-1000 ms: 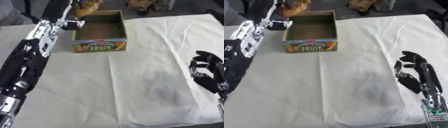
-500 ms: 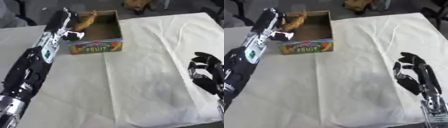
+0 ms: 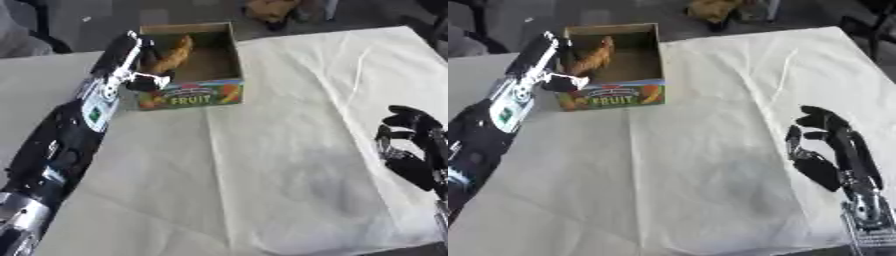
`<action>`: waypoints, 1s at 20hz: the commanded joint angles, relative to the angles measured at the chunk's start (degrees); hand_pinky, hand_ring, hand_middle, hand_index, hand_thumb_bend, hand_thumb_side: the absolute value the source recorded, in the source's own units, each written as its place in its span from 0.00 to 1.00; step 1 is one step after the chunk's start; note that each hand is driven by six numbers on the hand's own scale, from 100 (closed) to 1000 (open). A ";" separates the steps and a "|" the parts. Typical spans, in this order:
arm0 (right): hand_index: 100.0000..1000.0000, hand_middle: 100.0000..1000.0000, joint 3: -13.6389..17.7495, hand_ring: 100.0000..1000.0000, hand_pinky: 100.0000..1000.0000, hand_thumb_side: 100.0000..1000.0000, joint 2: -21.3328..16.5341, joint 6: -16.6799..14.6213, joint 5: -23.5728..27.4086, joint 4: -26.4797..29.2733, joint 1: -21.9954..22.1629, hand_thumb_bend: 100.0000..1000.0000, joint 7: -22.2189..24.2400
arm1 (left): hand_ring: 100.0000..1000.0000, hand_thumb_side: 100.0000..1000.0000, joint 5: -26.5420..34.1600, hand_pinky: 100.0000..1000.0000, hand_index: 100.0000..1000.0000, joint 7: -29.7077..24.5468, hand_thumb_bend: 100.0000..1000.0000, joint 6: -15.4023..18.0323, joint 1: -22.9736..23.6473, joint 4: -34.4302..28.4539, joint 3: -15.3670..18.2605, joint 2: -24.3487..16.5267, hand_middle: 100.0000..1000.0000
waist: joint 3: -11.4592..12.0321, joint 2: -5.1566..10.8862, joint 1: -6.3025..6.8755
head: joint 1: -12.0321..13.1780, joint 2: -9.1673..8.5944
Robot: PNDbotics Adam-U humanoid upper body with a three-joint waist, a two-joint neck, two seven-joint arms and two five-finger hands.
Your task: Pick up objects on the table and place them in the box.
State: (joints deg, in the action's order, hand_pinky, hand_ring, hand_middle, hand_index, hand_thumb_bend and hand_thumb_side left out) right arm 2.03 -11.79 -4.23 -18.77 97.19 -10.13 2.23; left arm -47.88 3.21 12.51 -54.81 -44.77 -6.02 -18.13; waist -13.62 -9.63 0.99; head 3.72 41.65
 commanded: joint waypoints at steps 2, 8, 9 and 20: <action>0.81 0.62 0.12 0.76 0.68 0.18 -0.47 -0.09 0.31 0.82 -0.75 0.00 0.09 | 0.63 0.15 -0.50 0.47 0.72 -4.24 0.07 1.09 -1.22 0.97 -1.65 -1.01 0.63 | -0.18 0.90 -0.15 | -0.28 -0.65; 0.81 0.62 0.16 0.76 0.68 0.18 -0.46 -0.13 0.30 0.77 -0.69 0.00 0.14 | 0.75 0.18 -3.31 0.58 0.81 -10.75 0.27 1.45 -1.18 2.27 -1.81 -1.03 0.77 | -0.15 1.07 -0.27 | -0.35 -0.65; 0.81 0.62 0.17 0.76 0.68 0.18 -0.46 -0.13 0.30 0.77 -0.68 0.00 0.15 | 0.75 0.18 -3.37 0.58 0.81 -11.87 0.27 1.37 -1.18 1.97 -1.61 -1.07 0.77 | -0.13 1.09 -0.28 | -0.36 -0.65; 0.81 0.62 0.32 0.76 0.68 0.18 -0.52 -0.19 0.24 0.66 -0.51 0.00 0.19 | 0.86 0.68 4.10 0.74 0.86 -18.65 0.53 -1.32 0.63 -9.08 0.98 -3.06 0.88 | 0.74 1.38 -0.53 | -0.71 -0.66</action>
State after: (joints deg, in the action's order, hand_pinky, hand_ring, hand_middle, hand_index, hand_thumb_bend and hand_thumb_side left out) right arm 2.06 -11.79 -4.29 -18.77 97.19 -10.11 2.30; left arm -45.02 -15.44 11.66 -53.24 -51.41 -5.88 -19.46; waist -12.88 -9.16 0.61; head 3.22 41.62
